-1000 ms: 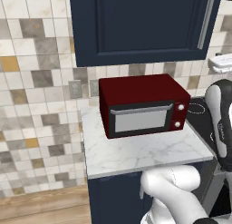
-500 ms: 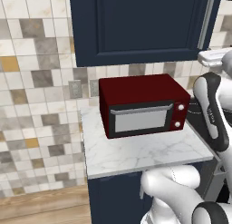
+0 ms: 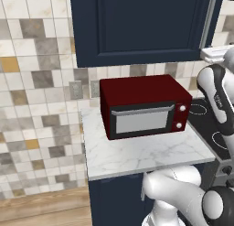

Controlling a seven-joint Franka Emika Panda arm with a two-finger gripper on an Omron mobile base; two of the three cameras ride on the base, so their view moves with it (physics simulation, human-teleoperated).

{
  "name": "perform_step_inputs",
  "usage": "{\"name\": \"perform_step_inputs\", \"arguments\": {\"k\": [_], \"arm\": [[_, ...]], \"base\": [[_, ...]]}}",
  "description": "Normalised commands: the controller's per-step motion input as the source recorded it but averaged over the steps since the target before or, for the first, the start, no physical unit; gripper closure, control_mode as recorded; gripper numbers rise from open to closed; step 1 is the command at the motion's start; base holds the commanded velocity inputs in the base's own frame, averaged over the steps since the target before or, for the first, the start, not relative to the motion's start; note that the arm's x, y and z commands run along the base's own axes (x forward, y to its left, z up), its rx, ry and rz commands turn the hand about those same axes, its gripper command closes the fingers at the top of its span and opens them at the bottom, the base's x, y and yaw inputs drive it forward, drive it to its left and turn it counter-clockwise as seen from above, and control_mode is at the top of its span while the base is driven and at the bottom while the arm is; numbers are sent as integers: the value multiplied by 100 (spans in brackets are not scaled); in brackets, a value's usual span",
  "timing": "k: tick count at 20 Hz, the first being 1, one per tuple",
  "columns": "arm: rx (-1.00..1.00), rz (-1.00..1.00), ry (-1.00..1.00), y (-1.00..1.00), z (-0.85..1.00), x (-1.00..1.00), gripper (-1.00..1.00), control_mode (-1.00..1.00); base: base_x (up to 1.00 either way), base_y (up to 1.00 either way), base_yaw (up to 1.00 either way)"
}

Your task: Get the candle and the beer from the cabinet and move them to the dining counter.

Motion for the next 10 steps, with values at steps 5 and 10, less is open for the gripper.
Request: {"name": "perform_step_inputs", "arguments": {"k": [5, 10], "arm": [[1, 3, -3, -19, 0, 28, -100, -100], [2, 1, -4, -9, 0, 33, -100, -100]], "base": [[0, 0, 0], [0, 0, 0]]}}
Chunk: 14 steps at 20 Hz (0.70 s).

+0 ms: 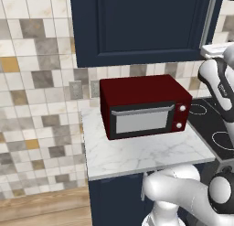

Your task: Get the candle and the beer from the cabinet and move them to the dining counter.

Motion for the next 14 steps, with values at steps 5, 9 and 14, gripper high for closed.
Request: {"name": "perform_step_inputs", "arguments": {"k": [5, 9, 14], "arm": [[1, 0, -3, 0, 0, 42, -100, -100], [1, 0, -2, 0, 0, 43, -100, -100], [1, 2, -1, -4, 0, 32, -100, -100]], "base": [[0, 0, 0], [0, 0, 0], [0, 0, 0]]}}
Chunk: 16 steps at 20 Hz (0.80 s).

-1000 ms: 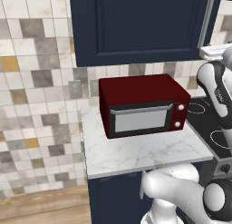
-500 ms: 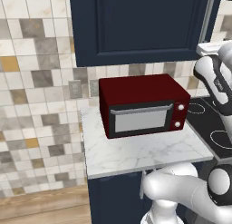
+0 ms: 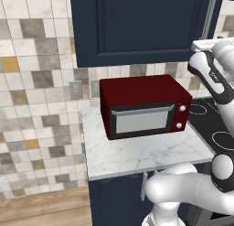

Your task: Get the candle and the beer from the cabinet and move them to the dining counter.

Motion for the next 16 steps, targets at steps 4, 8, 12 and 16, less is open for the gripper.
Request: {"name": "perform_step_inputs", "arguments": {"k": [4, 8, 12, 16], "arm": [[2, 5, 0, -11, 0, 26, -100, -100], [2, 5, 0, -10, 0, 22, -100, -100], [2, 5, 0, -10, 0, 19, -100, -100], [2, 3, 0, -9, 0, 16, -100, -100]], "base": [[0, 0, 0], [0, 0, 0], [0, 0, 0], [0, 0, 0]]}}
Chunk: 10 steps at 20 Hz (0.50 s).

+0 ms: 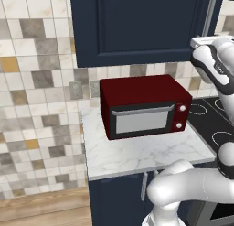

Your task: Get the candle and the beer from the cabinet and move them to the dining counter.

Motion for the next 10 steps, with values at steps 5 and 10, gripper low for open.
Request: {"name": "perform_step_inputs", "arguments": {"k": [5, 10], "arm": [[1, 2, 0, -5, 0, 17, -100, -100], [0, 3, 0, -2, 0, 18, -100, -100]], "base": [[0, 0, 0], [0, 0, 0]]}}
